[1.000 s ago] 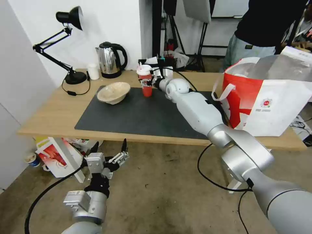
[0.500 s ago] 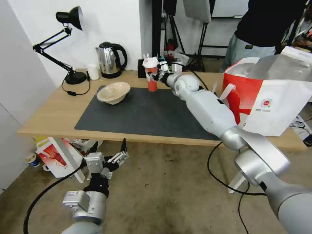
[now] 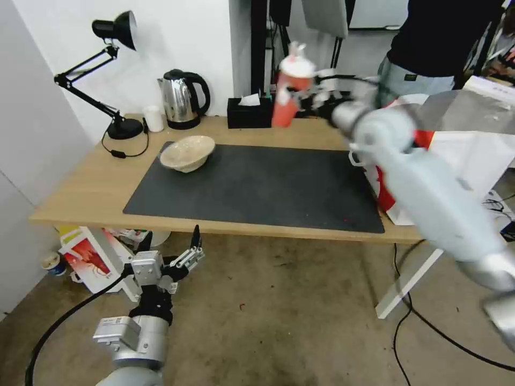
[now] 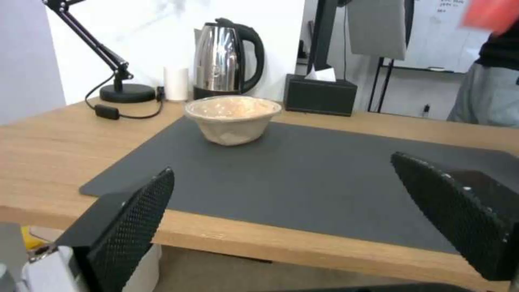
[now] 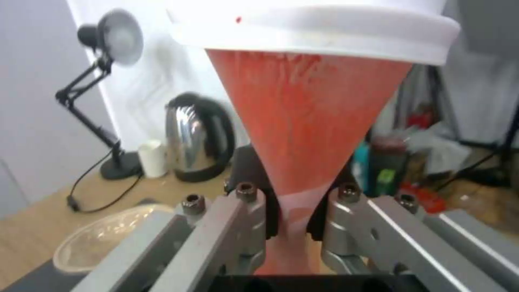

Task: Pick up the trash from the table and place it into the takeout bag.

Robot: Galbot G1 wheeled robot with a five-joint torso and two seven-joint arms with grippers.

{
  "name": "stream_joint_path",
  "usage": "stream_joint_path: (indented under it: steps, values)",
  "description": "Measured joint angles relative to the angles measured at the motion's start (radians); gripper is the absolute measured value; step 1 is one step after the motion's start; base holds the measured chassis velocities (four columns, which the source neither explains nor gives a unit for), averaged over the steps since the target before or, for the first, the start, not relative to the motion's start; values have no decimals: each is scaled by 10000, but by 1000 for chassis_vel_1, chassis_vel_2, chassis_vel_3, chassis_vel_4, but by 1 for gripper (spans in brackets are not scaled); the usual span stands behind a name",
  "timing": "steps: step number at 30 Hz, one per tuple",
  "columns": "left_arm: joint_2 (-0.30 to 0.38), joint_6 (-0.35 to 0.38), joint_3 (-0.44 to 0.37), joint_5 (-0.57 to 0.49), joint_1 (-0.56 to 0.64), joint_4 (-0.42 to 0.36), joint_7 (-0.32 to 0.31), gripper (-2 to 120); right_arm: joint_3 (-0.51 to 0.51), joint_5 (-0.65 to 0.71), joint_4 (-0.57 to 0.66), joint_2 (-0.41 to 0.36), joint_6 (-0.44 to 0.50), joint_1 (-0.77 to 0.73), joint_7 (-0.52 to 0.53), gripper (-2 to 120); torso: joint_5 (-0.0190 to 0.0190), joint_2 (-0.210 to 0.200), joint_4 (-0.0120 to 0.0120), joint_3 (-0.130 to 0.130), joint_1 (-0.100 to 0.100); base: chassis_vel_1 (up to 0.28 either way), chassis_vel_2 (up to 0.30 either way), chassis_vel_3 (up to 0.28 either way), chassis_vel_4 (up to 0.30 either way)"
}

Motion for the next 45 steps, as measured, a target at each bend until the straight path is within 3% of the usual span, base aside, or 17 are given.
stream_joint_path:
  steps: [1,3,7,18,27,45]
  values:
    - [0,0,0,0,0,0,0,100,0,0,0,0,0,0,0,7,0,0,0,0,0,0,0,0,0]
    - [43,3,-5,-6,13,-59,6,100,488,428,663,-829,3,-146,211,7,-2,0,2,0,0,0,0,0,0]
    - [106,16,15,-20,1,-112,22,100,1091,751,1142,-1619,13,-336,469,7,1,0,0,0,0,0,0,0,0]
    - [260,52,65,-181,-172,-134,50,100,2629,727,1523,-3377,-5,-1301,371,7,-3,0,2,1,0,0,0,0,0]
    - [307,61,205,-217,-171,-154,55,100,3430,833,943,-3979,3,-1779,347,7,-3,0,3,1,0,0,0,0,0]
    - [379,58,331,-226,-200,-56,56,100,5134,-94,224,-3961,216,-3758,-309,7,-3,0,2,1,0,0,0,0,0]
